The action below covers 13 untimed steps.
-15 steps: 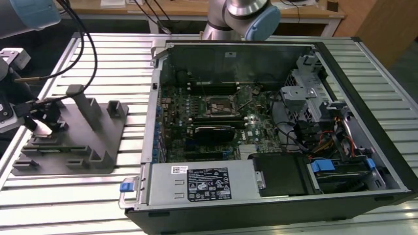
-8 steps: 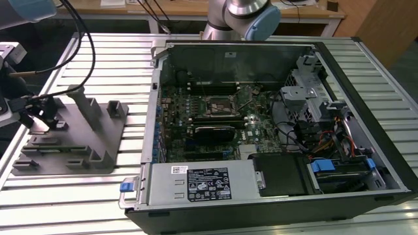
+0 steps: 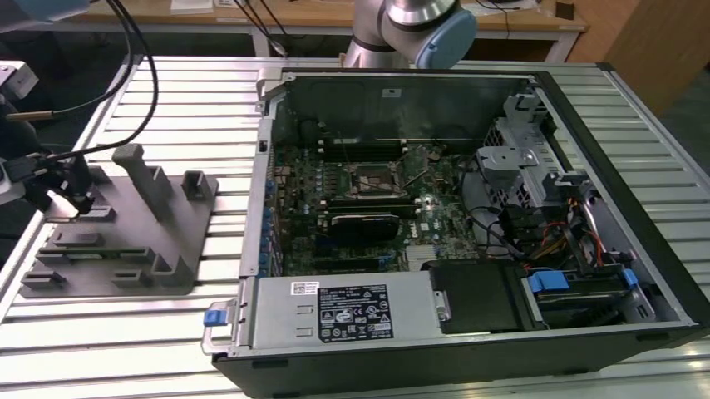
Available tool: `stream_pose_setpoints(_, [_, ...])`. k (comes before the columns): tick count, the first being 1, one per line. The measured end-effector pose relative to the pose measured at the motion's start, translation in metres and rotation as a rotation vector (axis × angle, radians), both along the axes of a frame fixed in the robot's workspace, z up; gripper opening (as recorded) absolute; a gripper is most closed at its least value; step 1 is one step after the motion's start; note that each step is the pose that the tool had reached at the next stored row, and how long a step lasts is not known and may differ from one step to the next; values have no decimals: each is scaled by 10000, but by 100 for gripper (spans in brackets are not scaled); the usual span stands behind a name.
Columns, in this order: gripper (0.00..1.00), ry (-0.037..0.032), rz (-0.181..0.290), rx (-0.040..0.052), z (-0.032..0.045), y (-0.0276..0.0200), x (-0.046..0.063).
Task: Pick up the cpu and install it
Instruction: 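Pick up the cpu and move it towards the insertion slot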
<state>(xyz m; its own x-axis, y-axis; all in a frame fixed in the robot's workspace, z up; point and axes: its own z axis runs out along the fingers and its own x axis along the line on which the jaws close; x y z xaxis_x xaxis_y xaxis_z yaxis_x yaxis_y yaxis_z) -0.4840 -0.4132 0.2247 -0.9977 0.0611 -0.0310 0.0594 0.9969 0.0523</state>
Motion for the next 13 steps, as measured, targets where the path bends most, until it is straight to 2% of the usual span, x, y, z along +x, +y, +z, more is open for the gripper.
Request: stream_pose_setpoints(13, [55,-30,0,0,201,1,0])
